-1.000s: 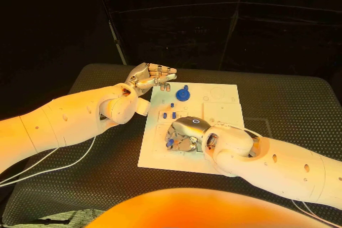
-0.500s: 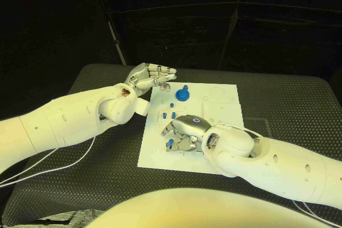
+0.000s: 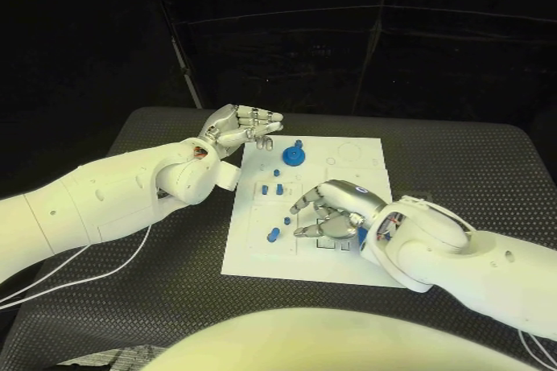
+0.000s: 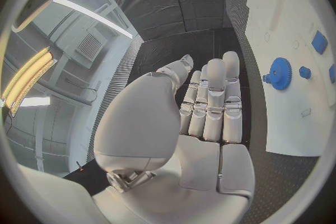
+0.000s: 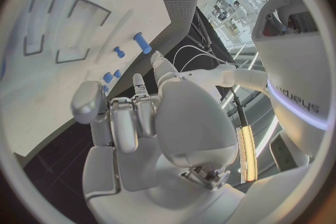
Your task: Assemble the parts on the task board
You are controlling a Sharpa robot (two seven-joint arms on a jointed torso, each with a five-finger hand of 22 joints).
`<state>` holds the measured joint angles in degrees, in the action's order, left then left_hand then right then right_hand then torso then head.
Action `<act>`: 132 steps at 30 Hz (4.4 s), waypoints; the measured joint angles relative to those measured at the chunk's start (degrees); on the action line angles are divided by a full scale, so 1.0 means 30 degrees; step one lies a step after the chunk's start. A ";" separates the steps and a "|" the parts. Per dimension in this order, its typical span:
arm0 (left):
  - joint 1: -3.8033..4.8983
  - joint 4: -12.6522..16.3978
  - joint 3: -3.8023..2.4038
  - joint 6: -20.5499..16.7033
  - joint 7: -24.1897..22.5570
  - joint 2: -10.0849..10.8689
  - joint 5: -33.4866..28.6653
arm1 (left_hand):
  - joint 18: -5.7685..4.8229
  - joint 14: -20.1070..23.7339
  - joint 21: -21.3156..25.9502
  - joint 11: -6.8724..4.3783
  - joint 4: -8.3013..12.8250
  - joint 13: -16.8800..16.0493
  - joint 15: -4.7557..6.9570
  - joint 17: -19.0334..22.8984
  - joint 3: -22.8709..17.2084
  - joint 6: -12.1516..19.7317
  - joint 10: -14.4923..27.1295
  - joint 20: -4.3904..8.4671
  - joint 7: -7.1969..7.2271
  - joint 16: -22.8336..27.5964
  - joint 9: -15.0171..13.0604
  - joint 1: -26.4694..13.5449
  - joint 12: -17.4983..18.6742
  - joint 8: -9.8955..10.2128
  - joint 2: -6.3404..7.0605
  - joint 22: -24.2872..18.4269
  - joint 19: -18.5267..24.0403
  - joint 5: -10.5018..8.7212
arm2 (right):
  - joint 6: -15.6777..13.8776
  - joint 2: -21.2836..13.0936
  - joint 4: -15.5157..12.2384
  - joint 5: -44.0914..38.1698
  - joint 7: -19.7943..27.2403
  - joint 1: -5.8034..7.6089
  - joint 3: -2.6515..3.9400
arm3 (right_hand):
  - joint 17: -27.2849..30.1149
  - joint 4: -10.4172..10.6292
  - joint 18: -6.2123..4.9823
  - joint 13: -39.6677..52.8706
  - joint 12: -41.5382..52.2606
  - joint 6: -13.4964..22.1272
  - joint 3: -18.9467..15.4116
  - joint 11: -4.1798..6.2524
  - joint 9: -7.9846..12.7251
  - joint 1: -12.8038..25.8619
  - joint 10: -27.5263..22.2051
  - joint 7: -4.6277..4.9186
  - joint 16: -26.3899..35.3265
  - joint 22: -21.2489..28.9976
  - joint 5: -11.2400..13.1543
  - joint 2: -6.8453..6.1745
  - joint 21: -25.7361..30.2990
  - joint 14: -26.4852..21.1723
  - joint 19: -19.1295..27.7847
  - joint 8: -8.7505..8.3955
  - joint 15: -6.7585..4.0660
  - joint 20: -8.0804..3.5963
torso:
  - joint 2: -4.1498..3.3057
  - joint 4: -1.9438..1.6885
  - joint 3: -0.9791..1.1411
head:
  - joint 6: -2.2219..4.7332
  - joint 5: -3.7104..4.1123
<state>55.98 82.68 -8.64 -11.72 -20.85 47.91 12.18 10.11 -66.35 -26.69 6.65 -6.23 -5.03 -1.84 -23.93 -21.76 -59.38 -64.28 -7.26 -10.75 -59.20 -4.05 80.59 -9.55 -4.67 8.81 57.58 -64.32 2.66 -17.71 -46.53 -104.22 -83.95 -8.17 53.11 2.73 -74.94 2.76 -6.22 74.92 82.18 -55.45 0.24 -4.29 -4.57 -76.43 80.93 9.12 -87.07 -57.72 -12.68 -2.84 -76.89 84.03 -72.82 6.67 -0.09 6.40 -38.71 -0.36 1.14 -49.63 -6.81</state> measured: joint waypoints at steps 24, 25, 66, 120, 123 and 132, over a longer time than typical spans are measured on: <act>-0.0204 -0.0069 0.0048 0.0008 0.0004 0.0114 -0.0001 | 0.0000 -0.0002 0.0000 0.0000 0.0000 0.0001 -0.0002 0.0000 -0.0001 0.0000 0.0000 0.0000 0.0001 0.0000 0.0000 0.0000 0.0000 0.0000 0.0000 0.0004 0.0000 0.0000 | -0.0691 -0.5489 -0.1719 0.2660 -0.4367 -0.0101 0.0553 | 0.0005 0.3334 0.0002 -0.0335 -0.0929 -0.1257 -0.3226 0.0991 -0.2617 0.1889 -0.0296 -0.1285 0.0003 -0.1029 -0.1656 -0.0426 -0.0165 0.0002 -0.0849 0.3486 -0.0831 -0.1006 | 0.0482 0.0498 0.0005 | 0.0516 0.1873; -0.0210 -0.0064 0.0049 0.0008 0.0004 0.0116 -0.0001 | -0.0001 -0.0002 0.0000 0.0000 -0.0001 0.0001 -0.0002 0.0000 -0.0001 0.0000 0.0000 0.0000 0.0000 0.0000 0.0000 0.0000 0.0000 0.0000 0.0000 0.0004 0.0000 0.0000 | -0.0632 -0.5490 -0.1734 0.2205 -0.4669 -0.0157 0.0552 | 0.0005 0.3517 0.0002 -0.0335 -0.0938 -0.1208 -0.3259 0.0991 -0.2739 0.1889 -0.0296 -0.1247 0.0003 -0.1048 -0.1656 -0.0426 -0.0165 0.0002 -0.0847 0.3604 -0.0832 -0.1005 | 0.0489 0.0520 0.0004 | 0.0505 0.1891; -0.0234 0.0033 0.0053 0.0021 0.0015 0.0289 -0.0001 | 0.0001 -0.0003 0.0000 0.0002 -0.0057 -0.0016 -0.0003 0.0000 0.0054 -0.0001 0.0138 -0.0070 0.0001 0.0000 0.0000 0.0000 -0.0128 0.0000 0.0000 -0.0026 -0.0070 0.0000 | 0.1030 -0.2942 0.0054 -0.1890 -0.6628 -0.1844 0.0650 | 0.0010 0.4561 0.0000 -0.0076 -0.0938 -0.0500 -0.3455 0.1131 -0.4108 0.1281 -0.0152 -0.1288 0.0014 -0.1339 -0.1746 -0.0016 -0.0273 -0.0042 -0.1051 0.4836 -0.0874 -0.1080 | 0.0460 0.0467 -0.0055 | 0.0143 0.1957; -0.0246 0.0047 0.0056 0.0105 0.0036 0.0255 -0.0001 | 0.0002 -0.0003 -0.0001 0.0001 -0.0057 -0.0009 -0.0004 0.0000 0.0054 -0.0001 0.0136 -0.0069 0.0001 0.0000 0.0000 0.0000 -0.0128 0.0000 0.0000 -0.0021 -0.0070 0.0000 | -0.1351 -0.1065 -0.0201 0.1298 -0.7148 -0.2032 0.0548 | -0.0001 0.4614 0.0303 0.0005 -0.0645 -0.1434 -0.4796 0.1603 -0.5747 0.2236 0.0597 -0.2067 -0.0081 -0.2913 -0.2614 0.1834 -0.0986 -0.0067 -0.1904 0.5612 -0.1306 -0.1385 | 0.0436 0.0403 -0.0092 | 0.0192 0.1633; -0.0246 0.0048 0.0056 0.0106 0.0037 0.0265 -0.0001 | 0.0001 -0.0003 0.0000 0.0001 -0.0056 -0.0009 -0.0004 0.0000 0.0053 -0.0001 0.0135 -0.0069 0.0001 0.0000 0.0000 0.0000 -0.0128 0.0000 0.0000 -0.0019 -0.0070 0.0000 | -0.1203 -0.0974 -0.0174 0.1259 -0.7171 -0.2028 0.0547 | 0.0000 0.4647 0.0302 0.0004 -0.0645 -0.1393 -0.4910 0.1602 -0.5749 0.2378 0.0597 -0.2028 -0.0081 -0.2912 -0.2494 0.1858 -0.0986 -0.0067 -0.1904 0.5612 -0.1306 -0.1385 | 0.0436 0.0405 -0.0093 | 0.0187 0.1624; -0.0246 0.0076 0.0055 0.0109 0.0042 0.0290 -0.0001 | 0.0001 -0.0003 -0.0001 0.0001 -0.0056 -0.0009 -0.0004 0.0000 0.0053 -0.0001 0.0135 -0.0069 0.0001 0.0000 0.0000 0.0000 -0.0127 0.0000 0.0000 -0.0019 -0.0070 0.0000 | -0.1079 -0.0715 -0.0093 0.1180 -0.7237 -0.2039 0.0531 | 0.0002 0.4718 0.0301 0.0004 -0.0645 -0.1291 -0.5582 0.1602 -0.6137 0.4052 0.0596 -0.1929 -0.0081 -0.2910 0.0634 0.1025 -0.0986 -0.0068 -0.1904 0.5619 -0.1305 -0.1384 | 0.0425 0.0403 -0.0093 | 0.0139 0.1560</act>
<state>55.24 82.91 -8.47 -11.39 -20.72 48.78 12.17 10.11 -66.36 -26.69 6.65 -6.40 -5.05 -1.85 -23.93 -21.59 -59.38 -63.87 -7.47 -10.75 -59.20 -4.05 80.59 -9.93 -4.67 8.81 57.52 -64.53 2.66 -20.94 -48.67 -104.50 -80.41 -29.88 47.00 4.32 -74.94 16.92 -5.32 74.93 80.24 -59.32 -16.50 0.52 -22.98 -64.28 82.72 3.33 -87.31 -66.44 -10.78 0.23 -79.85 83.83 -78.53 23.53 -4.00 2.25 -37.44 0.85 0.86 -49.21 -2.13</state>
